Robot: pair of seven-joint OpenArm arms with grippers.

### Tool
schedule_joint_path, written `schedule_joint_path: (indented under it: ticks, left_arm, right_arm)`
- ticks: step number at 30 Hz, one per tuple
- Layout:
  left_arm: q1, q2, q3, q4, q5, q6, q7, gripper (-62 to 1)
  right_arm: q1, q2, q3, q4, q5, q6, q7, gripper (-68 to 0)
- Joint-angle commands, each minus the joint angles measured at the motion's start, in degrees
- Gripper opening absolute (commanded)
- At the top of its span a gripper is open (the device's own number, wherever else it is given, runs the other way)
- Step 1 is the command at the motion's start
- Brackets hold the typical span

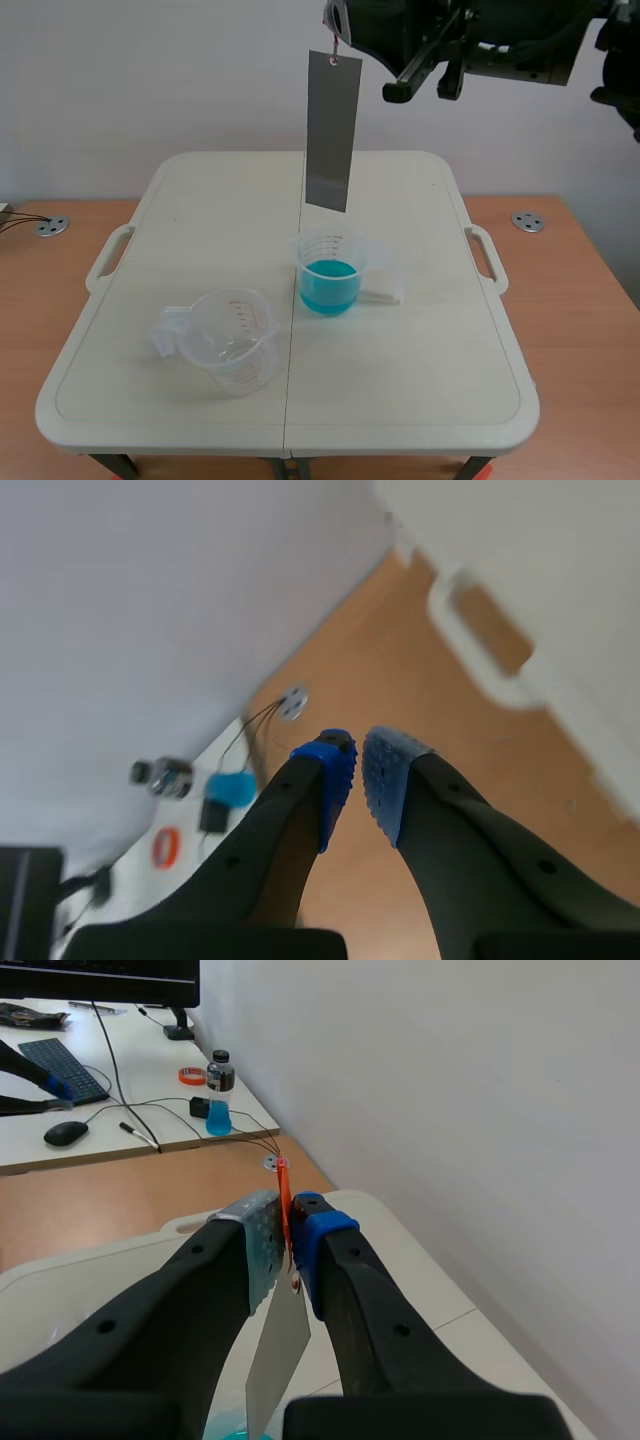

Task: Hold the metal plate by the orange handle, dip it into the blue solution, take it out and point at it, then put the plate back in the beaker on the left.
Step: 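Raise the plate and point at it, then put the plate into the left beaker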

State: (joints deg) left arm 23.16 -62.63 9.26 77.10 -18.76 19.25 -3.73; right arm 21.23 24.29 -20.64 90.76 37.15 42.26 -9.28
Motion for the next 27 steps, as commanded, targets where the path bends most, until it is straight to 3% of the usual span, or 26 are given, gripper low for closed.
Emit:
schedule_joint_path:
  ticks: [1,3,10,13,20,27]
  left_arm:
    - [3.10,0.33,-1.29,-1.07,-0.11,2.05,-0.31,-52.5]
    - [7.41,0.37,-2.91,-2.75,-0.11,3.96,-0.33,-52.5]
    - [19.02,2.01,-3.23,-9.62,-0.09,3.85,-0.33,-52.6]
    - [22.05,4.28,-3.17,-12.46,-0.09,0.68,-0.35,-52.6]
    - [23.80,11.89,0.15,-16.85,0.15,-10.21,-0.33,-52.6]
    - [23.80,18.38,8.63,-17.59,0.55,-13.92,-0.20,-52.6]
  right_arm:
    - [1.36,0.15,-0.83,1.51,1.07,-0.22,1.27,-66.0]
    - [1.40,0.13,-1.62,1.57,1.07,-0.22,1.29,-66.0]
    - [1.46,0.13,-4.57,2.99,1.07,-0.22,2.21,-66.0]
    - [1.46,0.13,-5.75,4.63,1.05,-0.26,2.34,-66.0]
    - [1.44,-0.22,-8.74,8.15,1.05,-1.07,2.32,-66.0]
    - [1.46,-1.97,-11.80,8.83,0.83,-2.84,2.25,-66.0]
